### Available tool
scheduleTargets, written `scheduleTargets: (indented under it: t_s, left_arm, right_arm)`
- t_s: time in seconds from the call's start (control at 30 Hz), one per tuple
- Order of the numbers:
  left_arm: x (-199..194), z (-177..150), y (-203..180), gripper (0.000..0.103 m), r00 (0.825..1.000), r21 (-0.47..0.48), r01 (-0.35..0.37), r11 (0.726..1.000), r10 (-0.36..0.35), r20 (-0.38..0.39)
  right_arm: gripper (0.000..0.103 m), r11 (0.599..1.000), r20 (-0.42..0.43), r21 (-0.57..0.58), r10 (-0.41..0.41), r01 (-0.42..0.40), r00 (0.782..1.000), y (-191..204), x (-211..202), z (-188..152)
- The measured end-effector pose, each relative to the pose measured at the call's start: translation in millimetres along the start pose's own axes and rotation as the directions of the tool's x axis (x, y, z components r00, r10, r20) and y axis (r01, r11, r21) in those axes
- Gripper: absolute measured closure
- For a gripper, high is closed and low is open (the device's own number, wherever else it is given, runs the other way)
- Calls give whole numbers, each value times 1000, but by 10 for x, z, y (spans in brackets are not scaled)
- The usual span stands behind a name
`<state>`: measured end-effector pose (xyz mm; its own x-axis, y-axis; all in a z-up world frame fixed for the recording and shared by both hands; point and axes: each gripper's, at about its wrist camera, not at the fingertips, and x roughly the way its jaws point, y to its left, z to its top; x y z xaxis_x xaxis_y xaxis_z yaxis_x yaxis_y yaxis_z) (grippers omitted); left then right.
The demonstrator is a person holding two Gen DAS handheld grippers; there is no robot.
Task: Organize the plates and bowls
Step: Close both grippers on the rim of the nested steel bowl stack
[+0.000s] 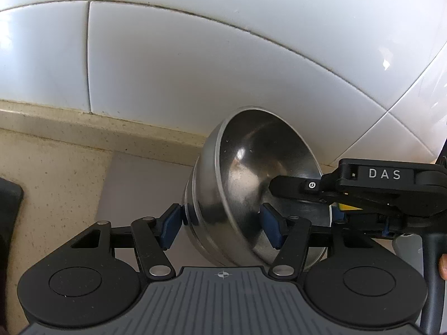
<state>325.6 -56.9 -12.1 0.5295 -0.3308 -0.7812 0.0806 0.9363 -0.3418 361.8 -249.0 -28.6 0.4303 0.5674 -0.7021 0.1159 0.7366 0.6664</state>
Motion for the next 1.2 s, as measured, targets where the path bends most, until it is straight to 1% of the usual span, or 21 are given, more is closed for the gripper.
scheduleTargets:
  t_s: [0.07,0.13,0.17,0.2,0.23,0.3,0.37,0.43,0.53,0.6,0.67,0.73,0.83,0.93,1.0,1.07,1.13,1.2]
  left_arm:
    - [9,8,7,43,1000,-2,-2,1000,2,2]
    - [51,2,31,47,1000,-7,-3,1000,3,-13]
    - [48,-13,44,48,1000,-8,0,1000,0,-4]
    - [40,-14,49,48,1000,-9,0,1000,0,-4]
    - [47,-11,55,47,1000,-21,-4,1000,4,-8]
    - [84,2,106,45,1000,-44,2,999,-2,-10]
    - [112,18,129,44,1000,-61,4,998,-5,-7]
    - [137,17,80,40,1000,-29,-9,1000,9,3]
    - [133,8,15,37,1000,-4,-22,1000,22,7]
    - [128,9,45,38,1000,-13,-10,1000,10,8]
    - [116,2,35,38,1000,-19,-19,1000,19,9]
    - [100,-4,2,39,1000,-5,-26,1000,26,5]
    - [84,-12,-6,42,1000,5,-13,1000,13,-3]
    - [92,-4,29,42,1000,-26,-9,1000,8,-13]
    - [108,5,52,42,1000,-35,-4,999,4,-14]
    - [116,24,70,42,1000,-38,-5,999,4,-27]
    - [103,24,99,44,1000,-37,-6,999,5,-26]
    - [90,32,109,47,1000,-38,-18,999,17,-21]
  right_arm:
    - [72,1000,8,-12,-3,3,1000,30,-33,8]
    - [73,999,3,-34,-18,18,1000,55,-24,-23]
    - [72,998,-4,-48,-39,39,999,54,10,-59]
    - [72,998,4,-48,-40,40,999,36,28,-92]
    - [73,999,0,-40,-35,35,999,29,59,-104]
    - [72,1000,-16,15,-4,4,1000,-41,114,-82]
    - [72,1000,-10,-10,-7,7,1000,-12,127,-63]
    - [69,1000,3,-2,-5,5,1000,-5,157,-58]
    - [67,1000,23,28,12,-12,1000,-21,214,-69]
    - [67,999,22,48,24,-25,999,-57,208,-81]
    - [70,995,24,82,52,-54,998,-184,175,-86]
    - [71,990,38,121,69,-73,997,-249,163,-89]
    - [74,996,46,72,44,-47,998,-235,83,-49]
    - [82,999,53,27,19,-20,998,-163,12,9]
    - [84,999,42,-37,-11,13,999,-102,-8,14]
    - [85,993,43,-109,-48,52,998,-20,-19,17]
    - [91,983,56,-158,-81,89,995,75,-48,25]
    - [94,979,55,-182,-85,93,995,128,-57,35]
